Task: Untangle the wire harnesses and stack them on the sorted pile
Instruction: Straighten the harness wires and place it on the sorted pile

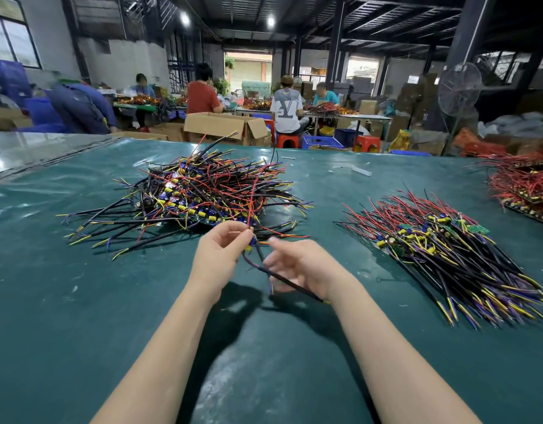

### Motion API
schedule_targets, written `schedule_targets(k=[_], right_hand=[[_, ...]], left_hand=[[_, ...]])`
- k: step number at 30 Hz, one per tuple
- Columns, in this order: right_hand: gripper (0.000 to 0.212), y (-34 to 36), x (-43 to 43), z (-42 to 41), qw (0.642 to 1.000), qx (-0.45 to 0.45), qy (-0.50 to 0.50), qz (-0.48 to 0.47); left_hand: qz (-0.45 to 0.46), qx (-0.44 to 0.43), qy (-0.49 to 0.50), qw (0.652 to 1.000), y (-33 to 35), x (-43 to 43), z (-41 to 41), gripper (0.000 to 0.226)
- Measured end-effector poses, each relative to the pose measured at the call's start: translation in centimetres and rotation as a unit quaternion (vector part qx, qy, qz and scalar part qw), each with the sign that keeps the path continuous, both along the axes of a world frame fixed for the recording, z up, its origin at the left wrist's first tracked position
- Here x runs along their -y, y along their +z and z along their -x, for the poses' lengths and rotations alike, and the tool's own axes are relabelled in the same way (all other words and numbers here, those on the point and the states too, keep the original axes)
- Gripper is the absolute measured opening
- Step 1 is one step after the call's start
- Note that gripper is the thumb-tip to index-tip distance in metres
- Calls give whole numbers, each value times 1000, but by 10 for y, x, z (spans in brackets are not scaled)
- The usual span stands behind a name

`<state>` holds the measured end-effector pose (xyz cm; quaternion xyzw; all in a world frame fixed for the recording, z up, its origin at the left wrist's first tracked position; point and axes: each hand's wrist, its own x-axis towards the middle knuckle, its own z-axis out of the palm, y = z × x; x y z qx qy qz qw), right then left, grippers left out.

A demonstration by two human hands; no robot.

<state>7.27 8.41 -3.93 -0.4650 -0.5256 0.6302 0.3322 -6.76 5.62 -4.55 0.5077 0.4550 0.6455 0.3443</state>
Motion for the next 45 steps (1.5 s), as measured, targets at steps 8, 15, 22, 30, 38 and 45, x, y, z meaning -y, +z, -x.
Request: schedule_targets(k=[8,15,22,30,38,45], right_hand=[[26,-8,12,17,999,8,30,-18],[26,-2,11,21,996,-84,-10,-16],[21,-2,15,30,978,-203,-51,-17],[16,2,18,30,983,-78,-75,-145],[21,0,15,31,974,50,-29,-217],[12,-8,8,32,953,150,-40,-260]], left_hand=[[-62,-200,24,978,-8,2,9,32],[-40,-13,98,994,-2,-2,8,23],[92,299,18,950,4,-3,12,19],[95,282,10,955,6,-4,9,20],[81,232,101,964,3,-1,7,28],[97,188,88,974,-1,-2,6,12]])
